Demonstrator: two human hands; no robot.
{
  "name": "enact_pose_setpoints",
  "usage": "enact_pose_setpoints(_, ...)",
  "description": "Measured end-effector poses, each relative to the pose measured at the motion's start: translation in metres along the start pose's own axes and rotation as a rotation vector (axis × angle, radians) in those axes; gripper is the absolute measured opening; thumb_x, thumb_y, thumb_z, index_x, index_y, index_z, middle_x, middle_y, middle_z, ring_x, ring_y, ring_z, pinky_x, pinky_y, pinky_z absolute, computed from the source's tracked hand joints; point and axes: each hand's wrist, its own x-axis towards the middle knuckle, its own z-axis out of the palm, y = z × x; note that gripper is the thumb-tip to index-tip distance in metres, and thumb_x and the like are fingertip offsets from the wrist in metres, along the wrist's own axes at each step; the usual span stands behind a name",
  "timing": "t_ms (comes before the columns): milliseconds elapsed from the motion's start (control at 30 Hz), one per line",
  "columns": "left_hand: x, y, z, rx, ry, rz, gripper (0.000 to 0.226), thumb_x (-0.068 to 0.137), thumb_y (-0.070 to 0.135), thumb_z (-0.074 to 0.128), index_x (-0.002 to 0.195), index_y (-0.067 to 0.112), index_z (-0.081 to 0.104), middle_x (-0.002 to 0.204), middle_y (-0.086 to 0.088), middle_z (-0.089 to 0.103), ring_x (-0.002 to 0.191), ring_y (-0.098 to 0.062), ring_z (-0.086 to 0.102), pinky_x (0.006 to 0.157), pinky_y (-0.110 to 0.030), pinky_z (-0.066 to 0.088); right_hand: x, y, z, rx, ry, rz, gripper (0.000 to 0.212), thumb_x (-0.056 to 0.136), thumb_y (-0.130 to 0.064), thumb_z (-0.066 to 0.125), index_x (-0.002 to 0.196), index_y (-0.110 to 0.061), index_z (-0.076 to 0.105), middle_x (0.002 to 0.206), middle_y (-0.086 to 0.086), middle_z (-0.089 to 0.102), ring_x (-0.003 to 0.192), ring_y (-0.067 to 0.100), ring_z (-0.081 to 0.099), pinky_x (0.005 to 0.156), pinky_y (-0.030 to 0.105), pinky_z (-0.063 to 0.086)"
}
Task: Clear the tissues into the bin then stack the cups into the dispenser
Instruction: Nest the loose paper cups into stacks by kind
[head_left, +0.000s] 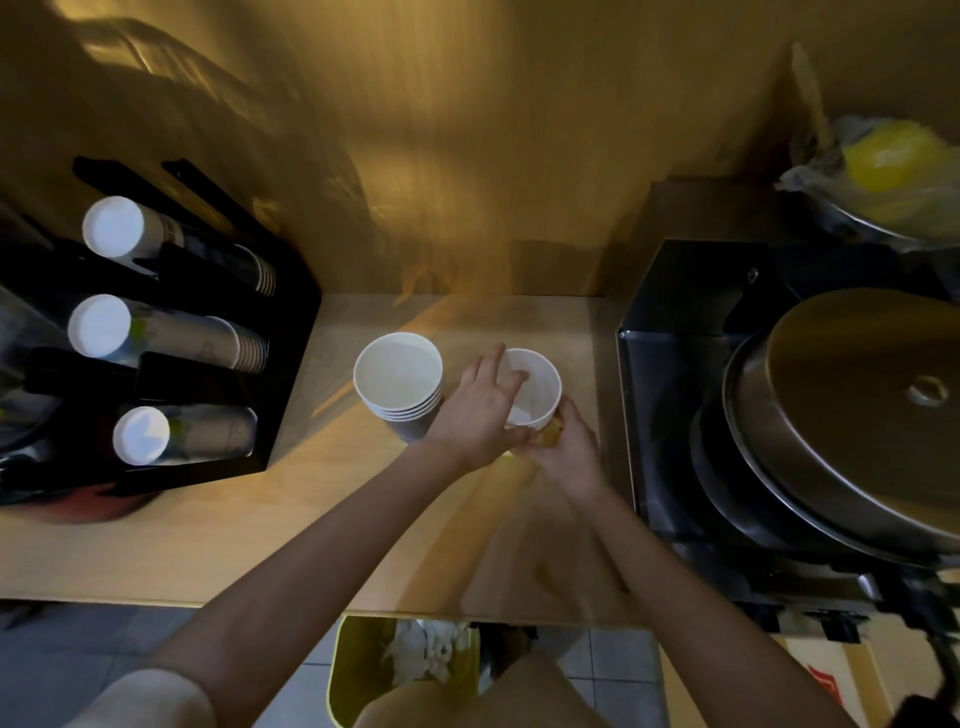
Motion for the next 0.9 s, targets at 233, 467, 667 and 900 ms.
enact_pose_setpoints(233, -0.010, 0.008, -0.020, -0.137, 0.165, 0.061, 0.067, 0.073, 0.041, 0.069, 0.131, 0.017, 0.045, 0.149, -0.012, 0.028, 0.134, -0.030, 0.026, 0.108, -0.035, 0.026, -0.014, -0.015, -0.022, 0.080, -0.009, 0.007, 0.062, 0.059, -0.008, 0.084, 0.109, -0.022, 0.051, 0.106, -0.003, 0.060, 0.109, 0.018, 0.056, 0.094, 0.035, 0.046)
enact_pose_setpoints(467, -0.028, 0.014, -0.063, -0.375, 0.435, 0.085, 0.061, 0.064, 0.045, 0.077, 0.116, 0.021, 0.058, 0.136, -0.003, 0.047, 0.126, -0.021, 0.039, 0.095, -0.020, 0.026, -0.039, -0.074, -0.050, 0.162, -0.092, -0.103, 0.062, 0.060, -0.007, 0.083, 0.113, -0.019, 0.053, 0.115, -0.001, 0.063, 0.110, 0.014, 0.058, 0.098, 0.035, 0.048)
enact_pose_setpoints(667, -0.055, 0.000, -0.124, -0.439, 0.562, 0.107, 0.069, 0.049, 0.067, 0.062, 0.102, 0.025, 0.065, 0.127, 0.002, 0.056, 0.118, -0.018, 0.049, 0.094, -0.023, 0.035, -0.056, -0.140, -0.031, 0.250, -0.126, -0.230, 0.059, 0.063, -0.004, 0.079, 0.115, -0.010, 0.052, 0.104, -0.004, 0.064, 0.090, -0.004, 0.064, 0.076, 0.012, 0.051)
enact_pose_setpoints(900, -0.111, -0.046, -0.189, -0.643, 0.721, 0.033, 0.051, 0.048, 0.062, 0.067, 0.084, 0.026, 0.068, 0.114, 0.007, 0.062, 0.106, -0.003, 0.057, 0.091, -0.022, 0.044, -0.068, -0.210, 0.028, 0.307, -0.145, -0.396, 0.057, 0.050, -0.022, 0.079, 0.101, -0.023, 0.054, 0.094, -0.011, 0.061, 0.081, -0.007, 0.060, 0.071, 0.011, 0.048)
